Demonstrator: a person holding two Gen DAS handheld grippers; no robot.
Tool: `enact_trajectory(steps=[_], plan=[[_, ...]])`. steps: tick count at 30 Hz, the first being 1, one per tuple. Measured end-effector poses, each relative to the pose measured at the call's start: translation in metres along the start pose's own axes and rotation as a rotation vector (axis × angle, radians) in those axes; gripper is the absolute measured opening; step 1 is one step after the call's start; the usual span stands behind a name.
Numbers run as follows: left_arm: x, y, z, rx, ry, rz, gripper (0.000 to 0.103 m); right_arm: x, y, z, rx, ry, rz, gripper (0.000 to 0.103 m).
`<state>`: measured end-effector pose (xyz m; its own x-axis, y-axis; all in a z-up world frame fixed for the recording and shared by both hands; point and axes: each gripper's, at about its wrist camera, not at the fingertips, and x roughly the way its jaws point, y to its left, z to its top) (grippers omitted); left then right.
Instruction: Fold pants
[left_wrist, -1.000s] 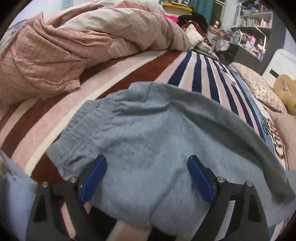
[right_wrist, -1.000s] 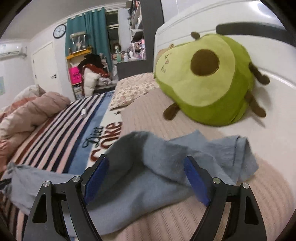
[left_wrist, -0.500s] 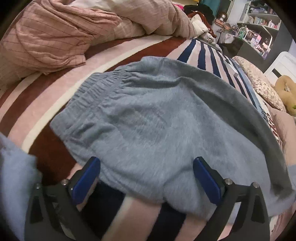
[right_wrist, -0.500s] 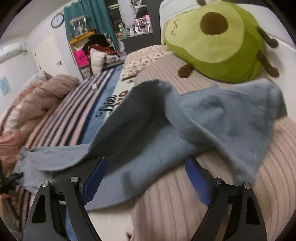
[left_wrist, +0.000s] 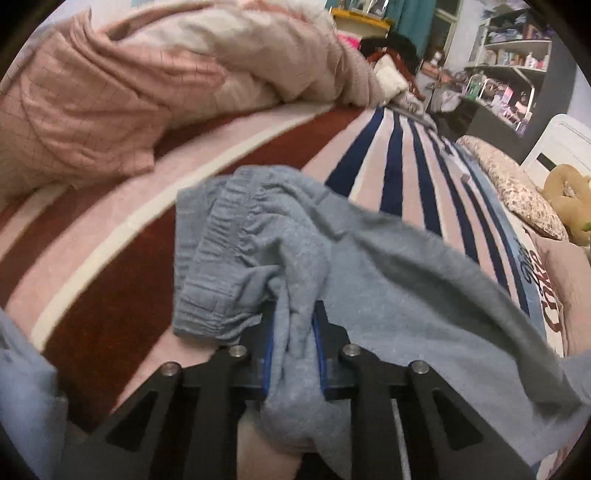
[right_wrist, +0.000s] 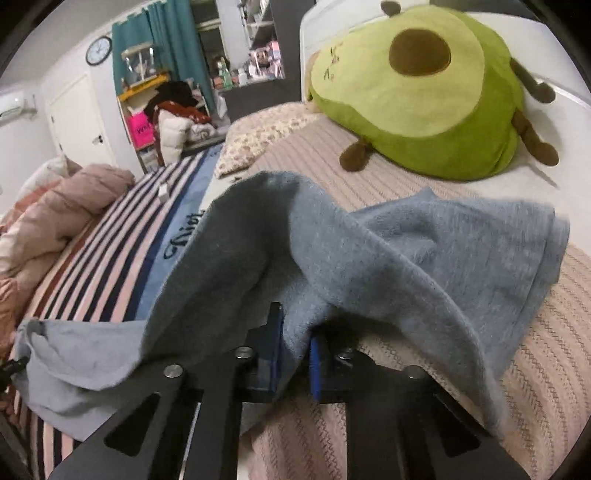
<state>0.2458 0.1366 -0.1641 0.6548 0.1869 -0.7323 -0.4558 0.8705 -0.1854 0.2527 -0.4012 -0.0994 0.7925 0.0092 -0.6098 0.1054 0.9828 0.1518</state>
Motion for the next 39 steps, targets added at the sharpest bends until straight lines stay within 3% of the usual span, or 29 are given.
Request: enact_trajectory(steps=[6,10,19,27,30,32,35,37,39], plan=[[-0.057,0.008,0.005,0.015,-0.108,-0.036,0.013,-0.036,-0.005,0.0,0.011,-0.079,0.062,0.004],[-0.094,0.014,-0.008,0.045,-0.127,-0.053,0.013,-0.066,-0.008,-0.003,-0.003,-0.089,0.065,0.003],[-0.164,0.042,-0.07,0.094,-0.062,-0.073,0.013,-0.148,-0.044,-0.049,0.053,-0.013,0.082,0.003],[-0.179,0.051,-0.109,0.152,-0.002,-0.059,0.017,-0.166,-0.059,-0.086,0.047,0.075,0.079,0.006],[-0.185,0.051,-0.116,0.178,0.003,-0.021,0.034,-0.168,-0.057,-0.092,-0.012,0.078,0.045,0.018],[-0.194,0.056,-0.115,0.183,-0.018,0.004,0.053,-0.172,-0.057,-0.093,-0.04,0.062,0.016,0.032],[-0.22,0.062,-0.112,0.183,-0.081,0.028,0.06,-0.188,-0.062,-0.096,-0.064,0.036,-0.002,0.047],[-0.232,0.06,-0.109,0.195,-0.097,0.015,0.063,-0.205,-0.063,-0.099,-0.076,0.003,-0.015,0.048],[-0.239,0.054,-0.109,0.198,-0.097,-0.044,0.07,-0.219,-0.061,-0.101,-0.07,-0.022,0.022,0.048]])
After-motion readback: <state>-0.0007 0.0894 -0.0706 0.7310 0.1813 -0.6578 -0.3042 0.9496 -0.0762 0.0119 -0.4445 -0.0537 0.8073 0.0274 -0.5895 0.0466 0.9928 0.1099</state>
